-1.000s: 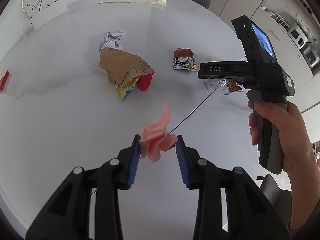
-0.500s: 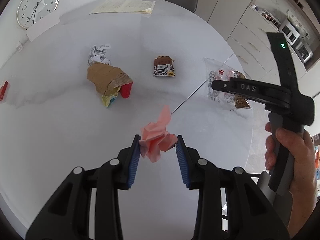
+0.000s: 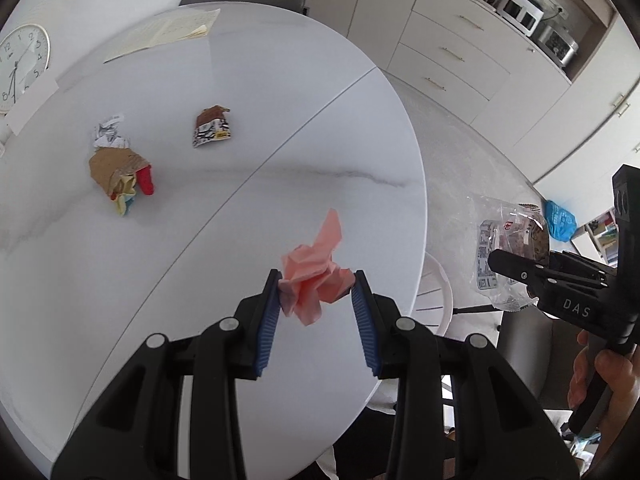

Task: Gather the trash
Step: 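Carry both items over the white bin and open both tools to drop them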

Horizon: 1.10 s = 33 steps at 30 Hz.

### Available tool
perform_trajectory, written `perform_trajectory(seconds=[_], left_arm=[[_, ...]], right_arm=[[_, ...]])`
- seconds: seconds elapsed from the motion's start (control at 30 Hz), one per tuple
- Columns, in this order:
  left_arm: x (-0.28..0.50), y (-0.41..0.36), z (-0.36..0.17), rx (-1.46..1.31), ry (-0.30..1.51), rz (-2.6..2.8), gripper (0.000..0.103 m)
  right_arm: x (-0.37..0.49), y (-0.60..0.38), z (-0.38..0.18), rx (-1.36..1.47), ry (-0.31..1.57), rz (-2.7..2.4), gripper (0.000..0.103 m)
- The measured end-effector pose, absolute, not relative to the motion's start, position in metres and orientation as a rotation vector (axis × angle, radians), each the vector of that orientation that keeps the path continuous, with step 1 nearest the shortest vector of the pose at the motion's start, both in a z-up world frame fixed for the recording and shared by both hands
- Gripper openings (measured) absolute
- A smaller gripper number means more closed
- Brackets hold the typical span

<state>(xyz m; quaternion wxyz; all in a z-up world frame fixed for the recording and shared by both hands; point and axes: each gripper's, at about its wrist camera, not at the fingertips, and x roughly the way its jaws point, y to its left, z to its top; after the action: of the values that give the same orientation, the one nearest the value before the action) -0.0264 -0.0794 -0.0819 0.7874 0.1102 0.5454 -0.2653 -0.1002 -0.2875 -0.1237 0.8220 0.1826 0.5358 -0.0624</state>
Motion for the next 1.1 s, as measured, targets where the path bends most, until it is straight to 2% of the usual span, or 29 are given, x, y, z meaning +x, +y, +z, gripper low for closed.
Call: perform_trajectory(seconds=[0.23,0.4,0.5,0.57,0.63,0.67,0.77,0.87,1.1], left_arm=[[-0.048,-0.111,-0.082,0.293,1.167,-0.615,0.036],[-0.06,-0.125,-0.087,0.326,1.181,-0.625,0.036],[-0.067,-0.133,-0.088,0.349,1.178,-0.625,0.036],[-0.072,-0.138,-0.088,0.368,1.176,-0.623,0.036],[-0.077,-0.142,-0.089,0.382,1.176,-0.62,0.036],[-0.078,-0.145,-0.09,0.388,1.178,-0.62,0.036],[-0.085,-0.153,-0.091,0.41,1.176,-0.623,0.036],[-0.09,-0.163,-0.093,0.415,1.179,-0.633,0.036],[-0.107,-0.201,-0.101,0.448,1.191,-0.708,0.036]], right_arm=[[-0.123,-0.313,-0.151,0.374,1.154,-0.202,0.051],[-0.121,-0.329,-0.221,0.368,1.252,-0.23,0.052],[-0.117,-0.339,-0.265,0.415,1.312,-0.235,0.06],[-0.113,-0.342,-0.288,0.415,1.348,-0.241,0.069],[-0.111,-0.346,-0.305,0.407,1.386,-0.248,0.082],[-0.111,-0.347,-0.312,0.405,1.402,-0.248,0.083],[-0.116,-0.355,-0.315,0.437,1.402,-0.242,0.086],[-0.126,-0.368,-0.299,0.483,1.349,-0.244,0.095],[-0.154,-0.395,-0.241,0.504,1.233,-0.276,0.096]])
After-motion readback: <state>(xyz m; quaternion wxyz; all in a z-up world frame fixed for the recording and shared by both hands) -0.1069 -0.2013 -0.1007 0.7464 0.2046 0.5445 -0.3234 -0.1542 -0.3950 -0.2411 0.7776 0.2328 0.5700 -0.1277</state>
